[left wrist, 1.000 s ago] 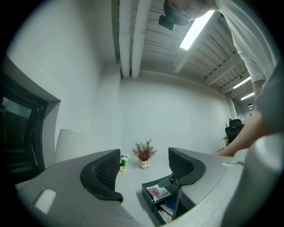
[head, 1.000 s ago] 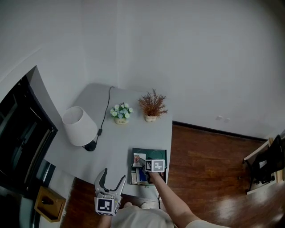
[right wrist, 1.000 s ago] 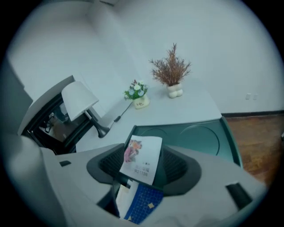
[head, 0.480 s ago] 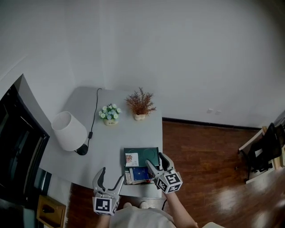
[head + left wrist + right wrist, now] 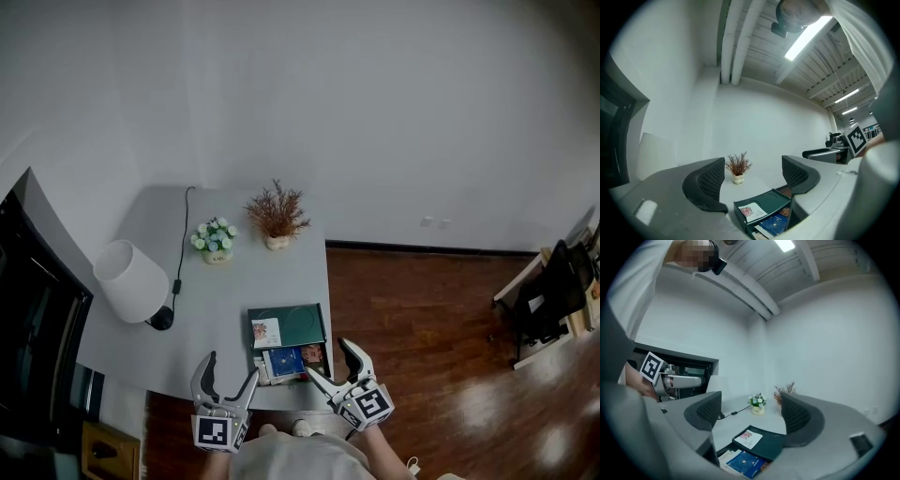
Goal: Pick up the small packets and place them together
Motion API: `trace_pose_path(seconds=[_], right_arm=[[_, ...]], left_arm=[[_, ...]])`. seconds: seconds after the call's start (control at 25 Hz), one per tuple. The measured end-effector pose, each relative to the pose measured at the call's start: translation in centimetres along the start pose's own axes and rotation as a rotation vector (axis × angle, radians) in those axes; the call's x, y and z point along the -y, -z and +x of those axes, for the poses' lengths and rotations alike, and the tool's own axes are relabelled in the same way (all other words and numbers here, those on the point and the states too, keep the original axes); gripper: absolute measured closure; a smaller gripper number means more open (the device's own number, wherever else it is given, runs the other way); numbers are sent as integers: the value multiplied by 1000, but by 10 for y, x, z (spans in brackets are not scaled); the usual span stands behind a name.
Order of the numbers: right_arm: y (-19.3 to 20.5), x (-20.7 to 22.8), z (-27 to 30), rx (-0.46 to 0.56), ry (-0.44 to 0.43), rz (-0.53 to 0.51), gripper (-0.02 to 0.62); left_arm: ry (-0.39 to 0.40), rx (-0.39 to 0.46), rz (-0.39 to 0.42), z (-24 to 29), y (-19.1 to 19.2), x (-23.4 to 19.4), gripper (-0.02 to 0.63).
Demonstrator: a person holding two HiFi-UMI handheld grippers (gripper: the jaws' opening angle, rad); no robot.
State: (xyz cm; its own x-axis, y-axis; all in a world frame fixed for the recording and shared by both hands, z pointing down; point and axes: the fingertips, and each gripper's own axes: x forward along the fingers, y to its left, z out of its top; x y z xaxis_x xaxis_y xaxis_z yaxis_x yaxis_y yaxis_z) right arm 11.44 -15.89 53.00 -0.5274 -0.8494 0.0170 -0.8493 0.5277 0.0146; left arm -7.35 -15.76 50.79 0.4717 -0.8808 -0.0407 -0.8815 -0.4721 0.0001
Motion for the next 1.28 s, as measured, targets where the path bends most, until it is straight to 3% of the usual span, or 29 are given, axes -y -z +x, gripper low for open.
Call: trace_pose_path(seconds=[0.32,0.6,0.72,0.76,1.0,1.08,1.28], right_arm=[[16,0,-11,-96,-56,-27,223],[89,-13,0,-378,-135,-143,225],[134,-26,17,-522,-238,-237,238],[149,-30,22,-572,-282,-266,283],[231,-40,44,-835,-493,-427,297],[248,-39,49,-894,-529,-499,368],[277,-51,48,-985,-617,-569,368]], left_arm=[[8,-28,-20,-2,9,2,231],[0,-43,-28,-5,14,1,241],[-16,-47,-41,-8,18,-1,244],[-18,-49,-43,-9,18,-2,244],[-31,-60,-25,-18,15,-7,250],[-42,-64,-32,-21,16,-11,259],[-66,-72,-50,-28,19,-15,259]])
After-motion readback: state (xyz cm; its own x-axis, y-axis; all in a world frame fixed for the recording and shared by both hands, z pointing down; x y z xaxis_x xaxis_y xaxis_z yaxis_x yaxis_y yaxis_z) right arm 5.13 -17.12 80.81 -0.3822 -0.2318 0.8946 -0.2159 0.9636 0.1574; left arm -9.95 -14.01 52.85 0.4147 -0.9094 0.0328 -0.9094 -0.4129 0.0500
